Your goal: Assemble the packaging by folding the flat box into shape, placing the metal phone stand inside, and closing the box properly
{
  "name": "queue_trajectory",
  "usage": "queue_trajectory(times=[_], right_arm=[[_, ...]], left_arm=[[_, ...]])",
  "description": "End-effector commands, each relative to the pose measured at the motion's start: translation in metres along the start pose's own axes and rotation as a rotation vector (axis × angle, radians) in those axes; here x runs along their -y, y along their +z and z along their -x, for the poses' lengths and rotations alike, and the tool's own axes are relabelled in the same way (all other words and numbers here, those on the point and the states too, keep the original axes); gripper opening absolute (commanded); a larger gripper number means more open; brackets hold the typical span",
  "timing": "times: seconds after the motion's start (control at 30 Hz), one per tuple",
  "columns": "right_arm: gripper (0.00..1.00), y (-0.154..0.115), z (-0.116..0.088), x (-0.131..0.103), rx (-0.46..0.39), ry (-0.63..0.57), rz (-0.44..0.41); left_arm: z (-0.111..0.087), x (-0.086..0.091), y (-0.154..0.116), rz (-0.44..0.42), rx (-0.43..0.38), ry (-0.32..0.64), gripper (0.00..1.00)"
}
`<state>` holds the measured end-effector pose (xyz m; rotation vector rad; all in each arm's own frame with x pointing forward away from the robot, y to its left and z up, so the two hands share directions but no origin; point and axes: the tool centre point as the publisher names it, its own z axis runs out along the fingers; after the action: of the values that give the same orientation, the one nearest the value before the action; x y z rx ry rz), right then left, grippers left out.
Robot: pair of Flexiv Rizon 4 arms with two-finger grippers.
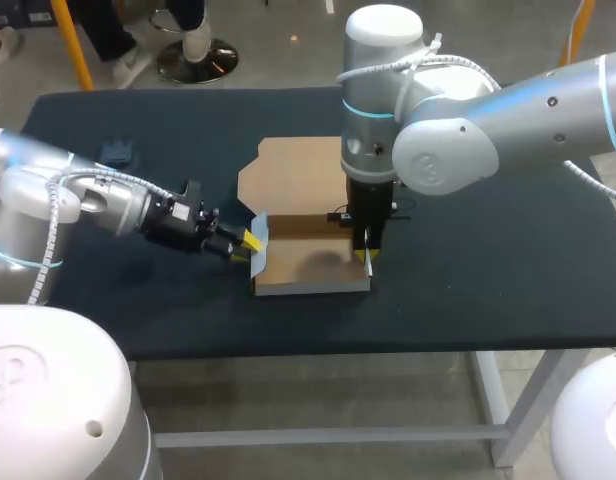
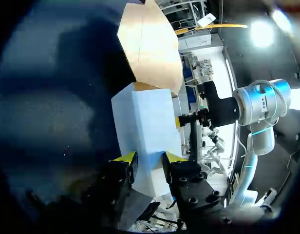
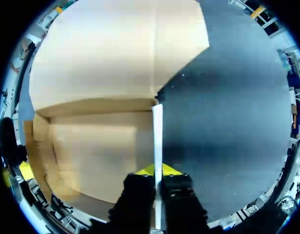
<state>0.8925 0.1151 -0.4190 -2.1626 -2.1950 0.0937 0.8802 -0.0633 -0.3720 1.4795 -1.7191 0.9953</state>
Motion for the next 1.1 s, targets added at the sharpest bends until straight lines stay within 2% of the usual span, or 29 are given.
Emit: queue_trajectory(times=[0.03, 0.3, 0.7, 1.1], right_arm=[[0.0, 0.0, -0.001, 0.0, 0.001, 0.0, -0.002], [0.0, 0.0, -0.001, 0.0, 0.001, 0.0, -0.002], [0.0, 0.0, -0.001, 0.0, 0.001, 0.0, -0.002], [0.0, 0.0, -0.001, 0.0, 0.001, 0.0, -0.002]], left_arm=[[-0.005, 0.002, 0.005, 0.005, 0.053, -0.011, 0.39], [-0.007, 0.004, 0.008, -0.003, 0.157, -0.023, 0.4], [0.002, 0.005, 0.01, -0.012, 0.284, -0.043, 0.41], [0.0, 0.007, 0.018, -0.032, 0.428, -0.017, 0.42]])
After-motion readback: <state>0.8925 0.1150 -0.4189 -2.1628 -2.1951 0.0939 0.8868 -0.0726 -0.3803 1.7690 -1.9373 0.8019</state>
